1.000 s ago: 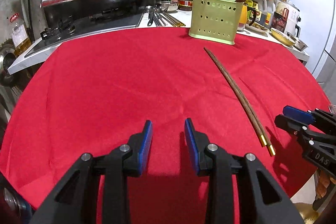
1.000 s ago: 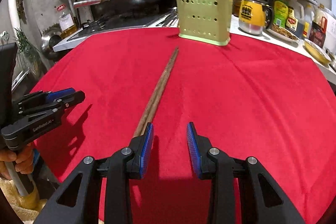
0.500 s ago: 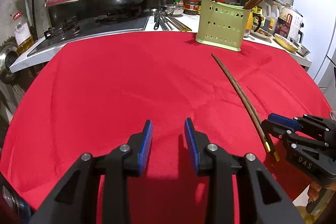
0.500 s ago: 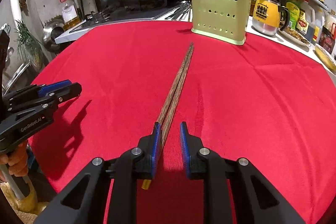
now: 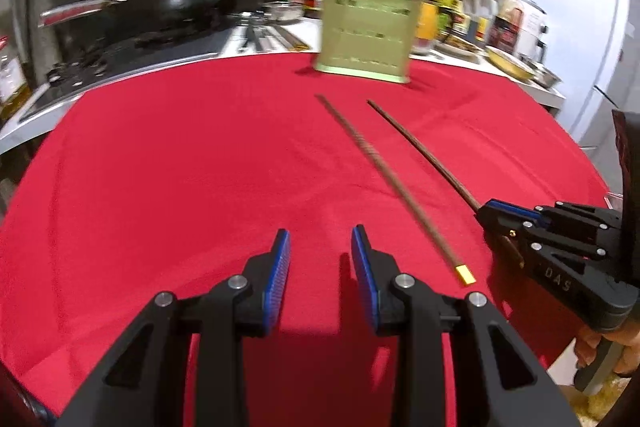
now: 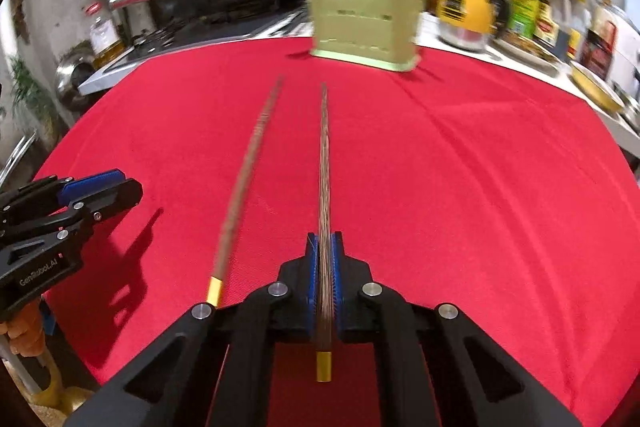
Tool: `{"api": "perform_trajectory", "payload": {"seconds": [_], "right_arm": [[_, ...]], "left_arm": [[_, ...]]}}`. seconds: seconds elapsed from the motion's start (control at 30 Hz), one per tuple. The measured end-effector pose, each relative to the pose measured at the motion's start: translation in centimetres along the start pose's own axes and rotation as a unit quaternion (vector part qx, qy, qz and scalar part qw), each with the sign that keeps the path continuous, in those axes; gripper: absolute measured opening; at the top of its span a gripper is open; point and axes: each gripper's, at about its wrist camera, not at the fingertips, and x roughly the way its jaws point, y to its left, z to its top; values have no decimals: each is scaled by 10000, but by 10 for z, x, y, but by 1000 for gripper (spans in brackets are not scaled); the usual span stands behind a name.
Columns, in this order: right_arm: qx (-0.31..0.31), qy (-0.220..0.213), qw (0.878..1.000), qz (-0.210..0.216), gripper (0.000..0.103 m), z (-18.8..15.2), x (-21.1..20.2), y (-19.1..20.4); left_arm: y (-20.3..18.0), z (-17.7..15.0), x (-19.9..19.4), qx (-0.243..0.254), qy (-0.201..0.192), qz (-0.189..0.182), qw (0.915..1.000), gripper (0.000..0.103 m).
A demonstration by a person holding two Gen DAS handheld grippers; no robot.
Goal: Organize utensils
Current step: 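Close the right tool on a loose chopstick while the left tool approaches another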
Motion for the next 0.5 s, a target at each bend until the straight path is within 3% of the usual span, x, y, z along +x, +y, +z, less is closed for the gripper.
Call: {"api": "perform_trajectory", "payload": {"seconds": [0.3, 0.5], "right_arm": [[269, -70, 9990, -352, 7, -18, -18, -44], [322, -103, 9989, -335, 7, -20, -20, -53]], "left_arm": [[-49, 20, 29, 63, 234, -371, 9990, 31], [-67, 25, 45, 176, 376, -267, 9988, 35]]}}
